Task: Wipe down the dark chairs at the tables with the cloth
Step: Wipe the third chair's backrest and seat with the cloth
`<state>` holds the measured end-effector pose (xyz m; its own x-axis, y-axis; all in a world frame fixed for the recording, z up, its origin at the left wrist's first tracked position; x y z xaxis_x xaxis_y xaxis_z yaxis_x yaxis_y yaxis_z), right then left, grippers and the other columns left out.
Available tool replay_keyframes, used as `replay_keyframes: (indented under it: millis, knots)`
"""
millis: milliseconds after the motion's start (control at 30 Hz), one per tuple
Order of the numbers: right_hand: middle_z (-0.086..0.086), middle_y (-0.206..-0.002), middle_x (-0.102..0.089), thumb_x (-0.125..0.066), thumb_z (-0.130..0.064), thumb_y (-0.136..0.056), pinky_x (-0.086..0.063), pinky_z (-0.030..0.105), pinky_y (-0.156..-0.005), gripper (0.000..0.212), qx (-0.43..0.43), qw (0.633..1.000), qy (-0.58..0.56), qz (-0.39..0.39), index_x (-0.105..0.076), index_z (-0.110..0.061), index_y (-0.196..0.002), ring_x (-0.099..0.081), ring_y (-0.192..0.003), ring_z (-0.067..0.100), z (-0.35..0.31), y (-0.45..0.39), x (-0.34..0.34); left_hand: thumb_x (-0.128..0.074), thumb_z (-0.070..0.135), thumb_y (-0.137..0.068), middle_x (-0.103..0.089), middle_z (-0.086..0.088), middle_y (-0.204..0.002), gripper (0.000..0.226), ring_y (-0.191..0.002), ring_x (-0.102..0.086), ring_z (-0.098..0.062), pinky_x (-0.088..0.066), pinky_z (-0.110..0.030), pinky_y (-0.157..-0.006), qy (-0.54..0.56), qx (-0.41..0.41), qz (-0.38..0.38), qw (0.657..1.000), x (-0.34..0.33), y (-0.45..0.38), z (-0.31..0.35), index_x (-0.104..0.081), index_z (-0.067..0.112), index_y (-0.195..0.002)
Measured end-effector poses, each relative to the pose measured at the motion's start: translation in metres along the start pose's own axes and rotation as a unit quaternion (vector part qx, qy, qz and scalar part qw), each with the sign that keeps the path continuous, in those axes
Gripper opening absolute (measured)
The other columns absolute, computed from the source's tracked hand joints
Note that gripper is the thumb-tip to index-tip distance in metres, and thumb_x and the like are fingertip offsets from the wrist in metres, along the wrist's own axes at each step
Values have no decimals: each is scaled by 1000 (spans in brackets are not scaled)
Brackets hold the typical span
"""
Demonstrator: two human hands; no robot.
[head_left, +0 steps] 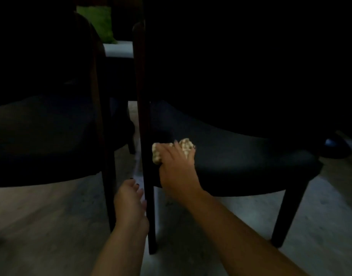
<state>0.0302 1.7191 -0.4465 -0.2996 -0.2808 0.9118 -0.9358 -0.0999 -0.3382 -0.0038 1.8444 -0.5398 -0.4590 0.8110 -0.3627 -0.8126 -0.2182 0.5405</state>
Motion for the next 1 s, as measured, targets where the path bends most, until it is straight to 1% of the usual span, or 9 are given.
replay_keyframes:
  millis: [100, 233, 300, 467, 567, 667, 833, 933, 1000]
  knots:
    - [11, -150, -34, -48, -18, -89, -3, 61, -112, 58, 35, 994, 103, -12, -33, -13, -145, -15, -143, 41, -13, -3, -21, -43, 35, -98, -52, -11, -137, 40, -125, -50, -24, -38, -39, -94, 8, 89, -10, 996, -5, 4, -20, -54, 13, -130]
    - [17, -132, -56, -68, -5, -76, -39, 58, -103, 56, 167, 979, 115, 24, -55, -4, -131, -47, -126, 42, 3, 30, -5, -41, 40, -99, -49, -13, -142, 46, -132, -44, -27, -36, -40, -95, -17, 117, -20, 993, -13, 7, -29, -51, 13, -136]
    - [16, -130, -58, -58, -5, -85, -43, 57, -99, 44, 204, 969, 127, 64, -58, -5, -129, -50, -124, 40, 20, 55, 5, -40, 39, -99, -49, -12, -142, 47, -133, -44, -25, -35, -39, -98, -9, 125, -17, 992, -16, 8, -30, -51, 12, -136]
    - [17, -130, -58, -44, -10, -91, -39, 57, -102, 41, 265, 949, 165, 48, -57, -5, -130, -50, -125, 40, 6, 48, -2, -41, 36, -100, -54, -5, -89, 27, -77, -52, -13, -42, -26, -74, 71, 92, 10, 993, -24, 10, -22, -54, 13, -92]
    - [15, -139, -50, -41, -14, -93, -31, 55, -109, 44, 363, 902, 235, 0, -50, -7, -136, -38, -134, 39, -25, 31, -29, -34, 37, -101, -68, -2, -91, 35, -76, -63, -12, -43, -24, -75, 106, 49, -20, 993, -30, 3, -12, -60, 14, -106]
    - [10, -140, -50, -39, -20, -96, -31, 53, -111, 39, 422, 848, 321, -16, -59, -13, -128, -36, -137, 35, -35, 34, -47, -33, 39, -102, -52, 10, -100, 46, -93, -51, -5, -36, -25, -85, 88, 39, -11, 995, -24, -4, -12, -50, 12, -136]
    - [6, -139, -53, -48, -30, -91, -22, 47, -114, 38, 494, 747, 439, -75, -63, -18, -124, -42, -135, 26, -3, 70, -52, -34, 38, -102, -63, -2, -86, 38, -78, -54, -14, -42, -29, -74, 58, 56, -37, 996, -24, -15, -19, -58, 13, -117]
    - [6, -139, -52, -44, -26, -92, -13, 48, -116, 37, 502, 730, 444, -133, -62, -19, -124, -37, -138, 28, 0, 76, -58, -32, 39, -102, -61, -3, -77, 36, -70, -50, -13, -41, -28, -62, 56, 53, -31, 997, -25, -19, -20, -58, 18, -115]
    - [7, -143, -48, -36, -22, -95, -6, 50, -116, 39, 493, 745, 428, -137, -59, -18, -127, -29, -141, 30, -19, 63, -65, -30, 37, -102, -58, 8, -77, 40, -62, -48, -13, -46, -21, -70, 62, 62, -31, 996, -30, -21, -21, -59, 19, -123]
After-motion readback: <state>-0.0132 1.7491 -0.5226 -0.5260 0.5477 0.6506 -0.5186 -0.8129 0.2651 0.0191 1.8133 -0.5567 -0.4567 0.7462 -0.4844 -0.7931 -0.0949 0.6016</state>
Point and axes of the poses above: each hand's wrist, its own y-axis away from the middle knuckle, its own x-axis out of the back of the hand, z = x × y, the point moved 9 cm from there along -y, towards the middle knuckle
